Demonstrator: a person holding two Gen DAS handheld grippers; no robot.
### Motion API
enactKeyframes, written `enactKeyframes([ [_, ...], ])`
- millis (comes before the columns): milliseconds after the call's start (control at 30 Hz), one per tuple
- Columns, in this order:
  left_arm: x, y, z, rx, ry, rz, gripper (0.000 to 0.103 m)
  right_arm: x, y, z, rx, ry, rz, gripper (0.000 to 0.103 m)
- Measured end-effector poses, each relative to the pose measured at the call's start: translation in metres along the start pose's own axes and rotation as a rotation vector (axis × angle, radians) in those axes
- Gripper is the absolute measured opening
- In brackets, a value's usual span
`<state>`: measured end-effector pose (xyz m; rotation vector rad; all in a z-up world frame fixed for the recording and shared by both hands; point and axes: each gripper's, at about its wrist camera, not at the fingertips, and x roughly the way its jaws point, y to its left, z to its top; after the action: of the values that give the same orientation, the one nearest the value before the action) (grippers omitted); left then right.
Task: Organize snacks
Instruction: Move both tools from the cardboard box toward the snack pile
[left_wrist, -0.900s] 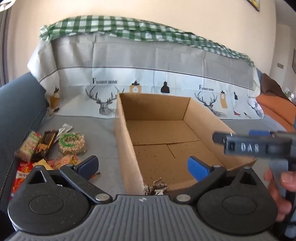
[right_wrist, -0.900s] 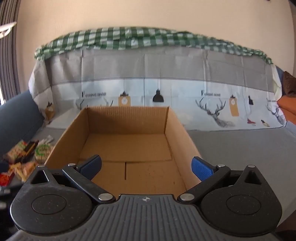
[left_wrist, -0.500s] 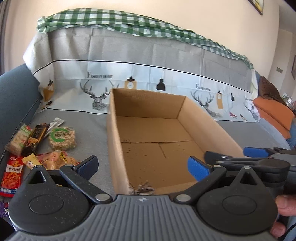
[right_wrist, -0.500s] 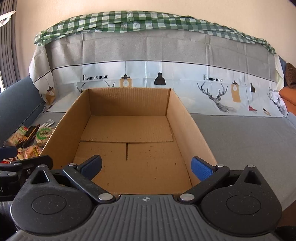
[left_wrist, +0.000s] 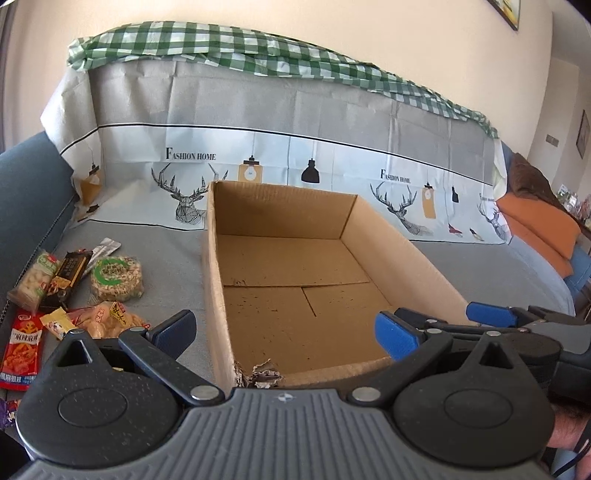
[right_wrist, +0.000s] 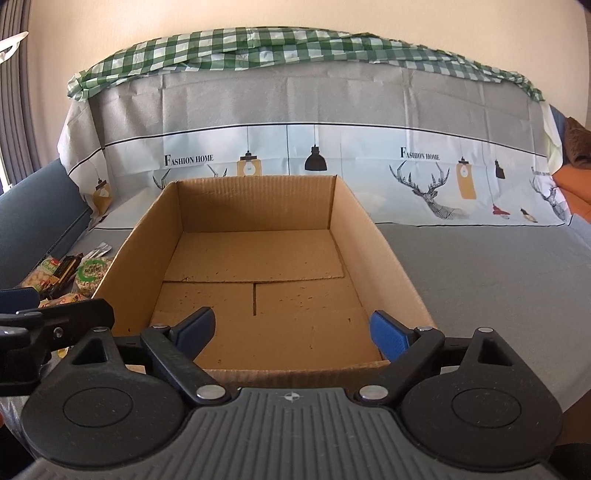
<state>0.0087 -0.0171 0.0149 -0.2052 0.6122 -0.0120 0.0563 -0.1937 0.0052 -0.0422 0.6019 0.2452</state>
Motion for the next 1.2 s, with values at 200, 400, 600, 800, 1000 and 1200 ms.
enactKeyframes([
  [200, -0.002, -0.007, -0.005, 0.051, -0.043, -0.035, 0.103, -0.006, -0.007, -0.003, 0.027, -0.036, 0.008, 0.091],
  [400, -0.006, -0.007, -0.007, 0.051, -0.075, -0.092, 0.102, -0.009, -0.009, -0.003, 0.043, -0.049, 0.008, 0.090],
  [600, -0.010, -0.001, -0.007, 0.030, -0.091, -0.126, 0.098, -0.009, -0.008, -0.004, 0.042, -0.055, 0.013, 0.086],
  [800, -0.014, 0.001, -0.010, 0.054, -0.097, -0.133, 0.072, -0.011, 0.002, -0.003, 0.020, -0.061, 0.036, 0.073],
  [1000, -0.024, 0.008, -0.013, 0.075, -0.102, -0.134, 0.035, -0.016, 0.010, 0.001, 0.023, -0.076, 0.084, 0.049],
  [1200, -0.044, 0.029, -0.012, 0.032, -0.092, -0.180, 0.034, -0.021, 0.021, 0.007, 0.057, -0.104, 0.139, 0.046],
])
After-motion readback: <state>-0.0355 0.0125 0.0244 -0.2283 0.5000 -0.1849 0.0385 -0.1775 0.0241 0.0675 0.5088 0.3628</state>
